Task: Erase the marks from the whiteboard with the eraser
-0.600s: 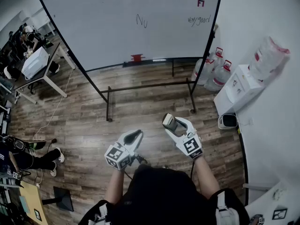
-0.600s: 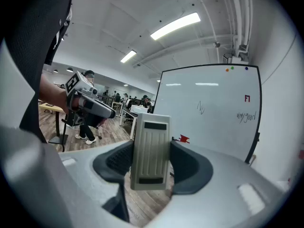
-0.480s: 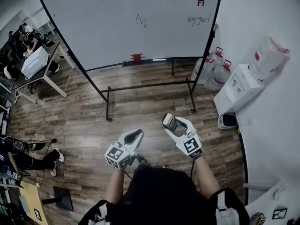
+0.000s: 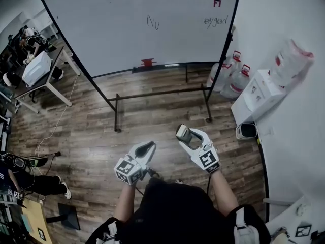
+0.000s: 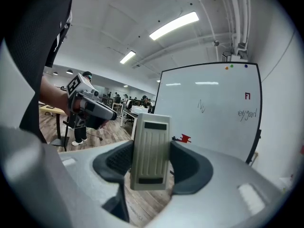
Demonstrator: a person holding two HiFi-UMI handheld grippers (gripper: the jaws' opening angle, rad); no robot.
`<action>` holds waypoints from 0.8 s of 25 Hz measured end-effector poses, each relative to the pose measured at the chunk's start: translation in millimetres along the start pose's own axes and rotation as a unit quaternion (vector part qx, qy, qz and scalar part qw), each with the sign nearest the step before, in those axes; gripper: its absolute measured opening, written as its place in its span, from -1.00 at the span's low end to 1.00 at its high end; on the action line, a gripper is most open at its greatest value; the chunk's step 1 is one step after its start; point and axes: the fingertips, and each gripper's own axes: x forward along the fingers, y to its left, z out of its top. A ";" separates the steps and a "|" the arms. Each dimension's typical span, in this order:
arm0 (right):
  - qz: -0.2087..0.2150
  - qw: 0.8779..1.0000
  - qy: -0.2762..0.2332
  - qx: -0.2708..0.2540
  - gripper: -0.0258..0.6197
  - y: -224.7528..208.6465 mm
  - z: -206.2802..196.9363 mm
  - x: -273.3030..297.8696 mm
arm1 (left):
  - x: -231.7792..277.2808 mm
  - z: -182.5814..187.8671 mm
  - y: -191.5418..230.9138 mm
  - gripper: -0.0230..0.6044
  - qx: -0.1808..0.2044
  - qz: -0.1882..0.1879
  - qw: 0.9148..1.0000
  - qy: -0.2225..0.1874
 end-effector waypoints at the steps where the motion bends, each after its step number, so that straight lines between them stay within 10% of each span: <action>1: 0.003 1.000 -0.006 0.005 -0.16 0.5 1.5 0.7 | 0.1 -0.6 1.4 -0.77 0.000 0.000 1.000 0.000; 20: 0.034 0.999 -0.020 0.011 -0.16 -19.7 36.9 101.1 | 17.2 19.7 107.6 -0.78 -0.009 0.003 1.000 0.007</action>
